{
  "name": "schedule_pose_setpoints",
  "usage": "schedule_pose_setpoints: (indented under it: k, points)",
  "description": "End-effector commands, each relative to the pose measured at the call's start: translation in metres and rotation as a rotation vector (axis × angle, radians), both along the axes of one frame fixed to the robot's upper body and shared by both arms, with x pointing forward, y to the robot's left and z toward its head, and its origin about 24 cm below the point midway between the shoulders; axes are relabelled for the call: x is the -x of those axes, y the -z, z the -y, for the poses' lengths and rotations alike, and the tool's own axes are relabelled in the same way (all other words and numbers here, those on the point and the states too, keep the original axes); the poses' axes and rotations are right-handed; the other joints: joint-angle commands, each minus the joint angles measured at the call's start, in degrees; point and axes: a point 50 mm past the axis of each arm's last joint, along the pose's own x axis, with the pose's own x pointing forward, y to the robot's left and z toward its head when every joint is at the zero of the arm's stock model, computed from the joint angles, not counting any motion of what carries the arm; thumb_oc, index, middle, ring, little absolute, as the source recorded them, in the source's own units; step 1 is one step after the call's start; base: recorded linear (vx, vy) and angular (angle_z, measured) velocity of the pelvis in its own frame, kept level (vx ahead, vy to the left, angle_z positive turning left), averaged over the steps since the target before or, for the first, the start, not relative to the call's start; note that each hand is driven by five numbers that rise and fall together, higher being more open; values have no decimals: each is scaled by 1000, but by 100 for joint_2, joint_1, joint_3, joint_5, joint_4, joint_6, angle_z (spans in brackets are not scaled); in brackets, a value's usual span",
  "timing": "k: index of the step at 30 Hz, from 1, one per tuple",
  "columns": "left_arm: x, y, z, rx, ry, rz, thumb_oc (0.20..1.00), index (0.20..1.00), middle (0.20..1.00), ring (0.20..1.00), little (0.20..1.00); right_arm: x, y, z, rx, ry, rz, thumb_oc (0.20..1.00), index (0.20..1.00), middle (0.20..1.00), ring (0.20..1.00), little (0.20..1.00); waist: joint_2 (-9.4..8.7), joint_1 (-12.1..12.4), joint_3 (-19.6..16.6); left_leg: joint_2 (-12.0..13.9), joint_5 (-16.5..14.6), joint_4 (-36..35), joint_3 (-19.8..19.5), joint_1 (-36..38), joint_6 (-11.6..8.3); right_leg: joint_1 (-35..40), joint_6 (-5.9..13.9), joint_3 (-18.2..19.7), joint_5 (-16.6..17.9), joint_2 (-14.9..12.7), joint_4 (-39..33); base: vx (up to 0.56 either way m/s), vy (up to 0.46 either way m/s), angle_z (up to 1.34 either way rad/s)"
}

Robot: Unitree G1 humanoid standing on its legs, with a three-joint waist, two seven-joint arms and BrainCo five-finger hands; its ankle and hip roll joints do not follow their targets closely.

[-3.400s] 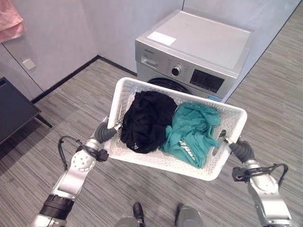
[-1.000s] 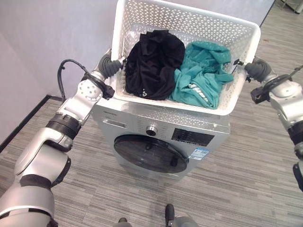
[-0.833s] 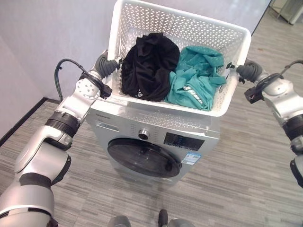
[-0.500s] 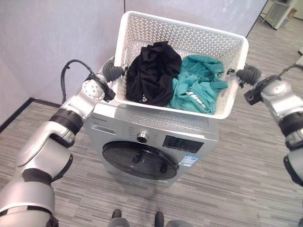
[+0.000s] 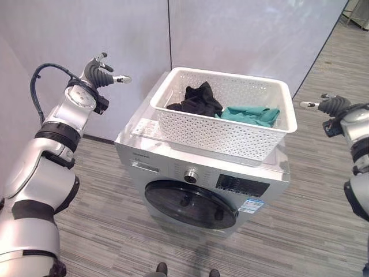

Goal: Grab the laundry basket,head to the washer,open it,put in the laundry and shut it.

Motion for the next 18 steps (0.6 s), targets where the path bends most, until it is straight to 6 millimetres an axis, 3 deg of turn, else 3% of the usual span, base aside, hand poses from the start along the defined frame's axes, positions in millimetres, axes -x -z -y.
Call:
schedule_pose_setpoints:
  k: [1, 6, 7, 9, 10, 11, 12, 13, 14, 16, 17, 18]
  points:
    - [3, -25, -9, 54, -41, 136, 1000, 1000, 1000, 1000, 1000, 19, -29, 31, 48, 126, 116, 1000, 1000, 1000, 1000, 1000, -87, 106, -300, 215, -283, 54, 55, 129, -53, -132, 389, -36, -390, -344, 405, 0, 0, 0]
    - [19, -22, -33, 119, -81, 225, 1000, 1000, 1000, 1000, 1000, 36, -35, 49, -38, 161, 300, 1000, 1000, 1000, 1000, 1000, -63, 81, -323, 169, -261, 9, 73, 102, -38, -161, 413, -49, -353, -381, 375, 15, 6, 0]
    - [30, -16, -48, 121, -107, 242, 1000, 1000, 1000, 1000, 1000, 48, -30, 59, -26, 176, 325, 1000, 1000, 1000, 1000, 1000, -56, 63, -324, 160, -273, -11, 90, 111, -31, -159, 420, -49, -348, -394, 362, 0, 0, 0]
    - [37, -11, -57, 122, -123, 246, 1000, 1000, 1000, 1000, 1000, 56, -25, 65, -11, 187, 326, 1000, 1000, 1000, 1000, 1000, -47, 47, -326, 158, -279, -26, 105, 116, -27, -155, 424, -52, -345, -403, 351, 0, 0, 0]
    - [51, 3, -74, 128, -162, 246, 1000, 1000, 1000, 1000, 1000, 69, -13, 71, 15, 190, 324, 1000, 1000, 1000, 1000, 1000, -40, 16, -326, 152, -298, -44, 121, 130, -18, -153, 430, -36, -339, -414, 323, 0, 0, 0]
    - [51, 4, -74, 126, -161, 243, 1000, 1000, 1000, 1000, 1000, 70, -11, 72, 15, 192, 321, 1000, 1000, 1000, 1000, 1000, -48, 25, -340, 152, -299, -45, 121, 131, -17, -151, 431, -37, -338, -414, 322, 0, 0, 0]
    - [61, 17, -87, 129, -197, 223, 1000, 1000, 1000, 1000, 1000, 79, 1, 75, 27, 196, 309, 1000, 1000, 1000, 1000, 1000, -50, 14, -347, 152, -311, -54, 139, 144, -11, -154, 431, -27, -328, -425, 304, 11, 14, -4]
    - [81, 42, -108, 162, -259, 189, 1000, 1000, 1000, 1000, 1000, 90, 20, 74, 58, 180, 280, 1000, 1000, 1000, 1000, 1000, -37, -30, -326, 140, -316, -67, 173, 140, 5, -181, 437, 2, -294, -439, 276, 24, 13, -5]
    - [81, 43, -108, 161, -258, 186, 1000, 1000, 1000, 1000, 1000, 92, 22, 74, 58, 181, 277, 1000, 1000, 1000, 1000, 1000, -38, -20, -342, 143, -334, -78, 175, 159, 3, -165, 439, 0, -311, -435, 271, 21, 10, -7]
    - [99, 72, -121, 204, -313, 137, 1000, 1000, 1000, 1000, 1000, 102, 43, 71, 53, 173, 260, 1000, 1000, 1000, 1000, 1000, -29, -36, -328, 138, -351, -96, 204, 185, 12, -156, 441, 24, -296, -442, 233, 32, 6, -14]
    - [123, 102, -136, 245, -385, 97, 1000, 1000, 1000, 1000, 1000, 118, 70, 70, 35, 181, 228, 1000, 1000, 1000, 1000, 1000, -28, -42, -310, 136, -370, -106, 230, 195, 23, -156, 437, 35, -294, -457, 203, 28, 5, -18]
    - [125, 103, -136, 245, -385, 94, 1000, 1000, 1000, 1000, 1000, 119, 71, 69, 36, 181, 225, 1000, 1000, 1000, 1000, 1000, -27, -41, -323, 136, -371, -109, 232, 200, 24, -152, 437, 37, -293, -456, 200, 29, 1, -17]
